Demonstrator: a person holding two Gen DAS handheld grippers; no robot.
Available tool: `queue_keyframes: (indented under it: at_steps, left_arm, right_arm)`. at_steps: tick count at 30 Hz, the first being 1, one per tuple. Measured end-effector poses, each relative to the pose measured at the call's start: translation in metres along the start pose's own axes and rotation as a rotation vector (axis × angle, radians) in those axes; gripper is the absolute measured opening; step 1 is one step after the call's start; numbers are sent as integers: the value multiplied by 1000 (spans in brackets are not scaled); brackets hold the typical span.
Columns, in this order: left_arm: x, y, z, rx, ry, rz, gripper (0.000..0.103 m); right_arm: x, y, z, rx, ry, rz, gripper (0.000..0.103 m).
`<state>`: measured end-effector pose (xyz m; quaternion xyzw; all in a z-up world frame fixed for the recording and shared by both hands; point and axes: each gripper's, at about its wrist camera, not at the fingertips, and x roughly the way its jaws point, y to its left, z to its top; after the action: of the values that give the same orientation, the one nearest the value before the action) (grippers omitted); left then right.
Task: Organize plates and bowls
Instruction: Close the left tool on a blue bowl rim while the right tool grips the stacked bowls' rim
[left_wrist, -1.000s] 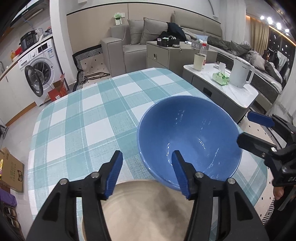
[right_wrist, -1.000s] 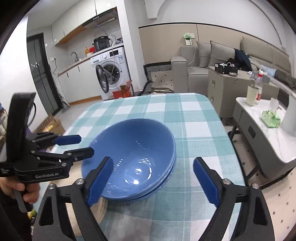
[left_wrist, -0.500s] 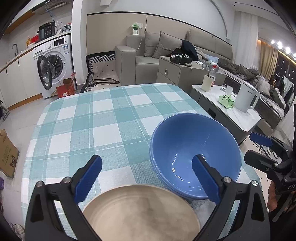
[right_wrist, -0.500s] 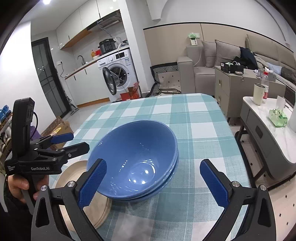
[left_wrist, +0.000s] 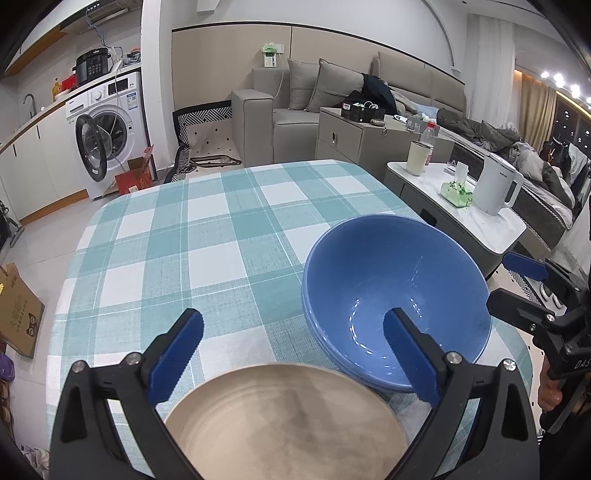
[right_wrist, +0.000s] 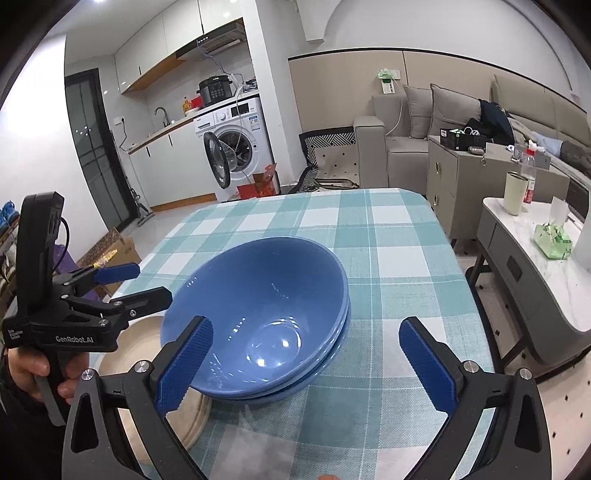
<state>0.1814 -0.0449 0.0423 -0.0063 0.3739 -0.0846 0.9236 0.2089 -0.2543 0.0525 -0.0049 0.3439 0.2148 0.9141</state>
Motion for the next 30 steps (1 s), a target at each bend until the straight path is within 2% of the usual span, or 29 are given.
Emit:
queue_keyframes:
  at_steps: [21,30]
  left_arm:
    - [19,-3,-6,-35,42,-34,99]
    - [28,-7,-8,-31,61,-37,99]
  right_arm:
    - [19,-14,-6,111,42,44,103]
    - [33,-16,-11,149,93,100,102]
